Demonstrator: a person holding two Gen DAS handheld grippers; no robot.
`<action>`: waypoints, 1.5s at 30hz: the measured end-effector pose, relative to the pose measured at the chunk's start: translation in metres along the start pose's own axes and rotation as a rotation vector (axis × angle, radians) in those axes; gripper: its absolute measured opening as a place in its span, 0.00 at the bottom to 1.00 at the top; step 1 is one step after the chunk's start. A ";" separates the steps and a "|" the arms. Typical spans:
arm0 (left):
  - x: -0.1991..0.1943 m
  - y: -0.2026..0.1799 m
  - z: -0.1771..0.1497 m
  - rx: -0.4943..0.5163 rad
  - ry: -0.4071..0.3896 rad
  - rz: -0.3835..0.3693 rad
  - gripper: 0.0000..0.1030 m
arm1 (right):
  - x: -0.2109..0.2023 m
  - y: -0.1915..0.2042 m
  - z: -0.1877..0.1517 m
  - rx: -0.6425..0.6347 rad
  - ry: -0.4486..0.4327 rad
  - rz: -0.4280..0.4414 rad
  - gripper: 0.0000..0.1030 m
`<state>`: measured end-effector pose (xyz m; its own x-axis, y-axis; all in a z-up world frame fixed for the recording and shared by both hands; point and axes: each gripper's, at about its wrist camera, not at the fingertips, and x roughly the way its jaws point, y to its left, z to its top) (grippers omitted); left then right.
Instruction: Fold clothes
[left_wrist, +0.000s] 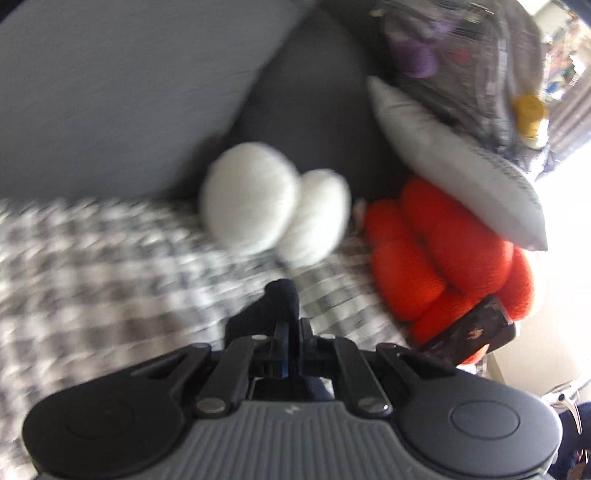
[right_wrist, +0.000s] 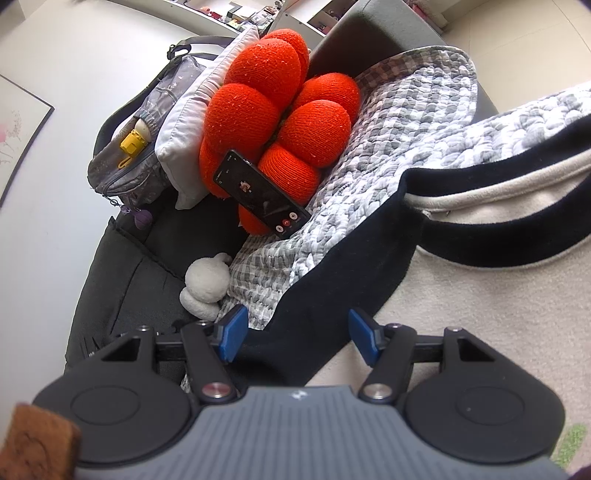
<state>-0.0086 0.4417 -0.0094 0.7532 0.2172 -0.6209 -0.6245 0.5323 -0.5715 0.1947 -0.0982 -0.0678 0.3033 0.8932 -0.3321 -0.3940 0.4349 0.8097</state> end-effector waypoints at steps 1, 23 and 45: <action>-0.004 0.010 -0.005 -0.012 0.007 0.012 0.04 | 0.000 0.001 0.000 -0.006 0.001 -0.004 0.63; 0.004 0.087 -0.002 0.216 0.199 -0.032 0.52 | 0.047 0.074 -0.007 -0.264 0.129 -0.237 0.63; 0.023 0.091 -0.007 0.362 0.182 -0.211 0.30 | 0.167 0.109 -0.018 -0.850 0.254 -0.323 0.63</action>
<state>-0.0496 0.4895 -0.0795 0.7873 -0.0571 -0.6139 -0.3244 0.8084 -0.4912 0.1868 0.1000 -0.0437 0.3498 0.6695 -0.6552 -0.8548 0.5144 0.0693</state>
